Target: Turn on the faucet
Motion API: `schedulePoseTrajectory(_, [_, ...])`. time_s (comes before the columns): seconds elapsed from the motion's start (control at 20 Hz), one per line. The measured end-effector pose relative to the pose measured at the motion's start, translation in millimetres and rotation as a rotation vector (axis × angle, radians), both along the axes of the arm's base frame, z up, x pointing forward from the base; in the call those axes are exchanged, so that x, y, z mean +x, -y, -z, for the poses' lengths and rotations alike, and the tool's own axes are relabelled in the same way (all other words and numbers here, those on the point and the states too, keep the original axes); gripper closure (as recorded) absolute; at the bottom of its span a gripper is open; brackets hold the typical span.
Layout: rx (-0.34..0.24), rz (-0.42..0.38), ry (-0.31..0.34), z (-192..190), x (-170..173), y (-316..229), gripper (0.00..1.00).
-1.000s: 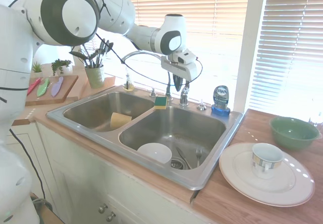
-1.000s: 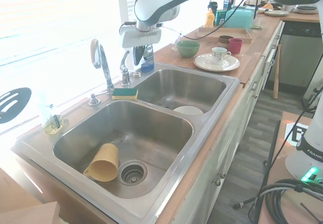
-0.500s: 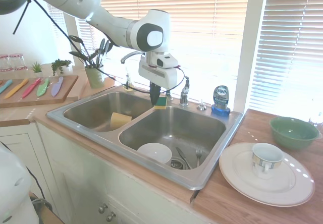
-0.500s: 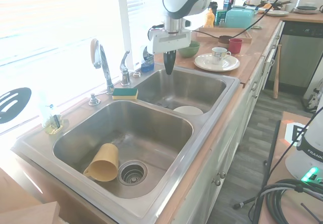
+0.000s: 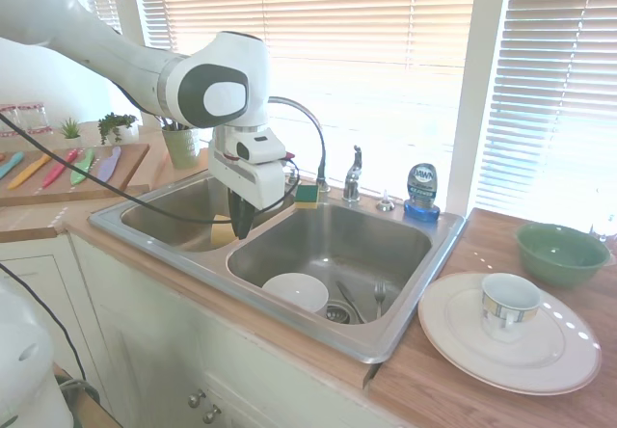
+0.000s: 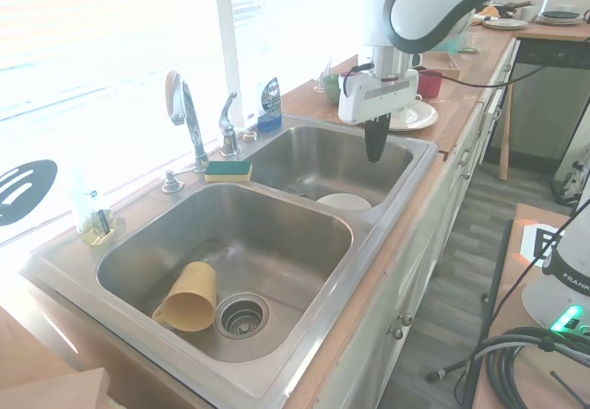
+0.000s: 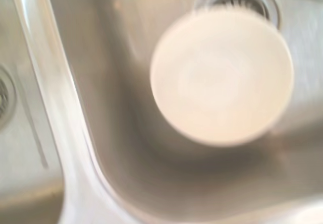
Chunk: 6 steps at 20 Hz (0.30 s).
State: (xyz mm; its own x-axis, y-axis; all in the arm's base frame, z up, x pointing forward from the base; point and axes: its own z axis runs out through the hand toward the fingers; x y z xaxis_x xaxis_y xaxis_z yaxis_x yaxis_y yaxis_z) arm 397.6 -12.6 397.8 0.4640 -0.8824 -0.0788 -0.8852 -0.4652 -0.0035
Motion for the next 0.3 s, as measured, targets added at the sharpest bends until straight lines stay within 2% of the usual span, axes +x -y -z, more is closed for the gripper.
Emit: schedulePoseTrajectory(0.3, [-0.005,0.003,0.009,-0.6,-9.1,1.4,0.00])
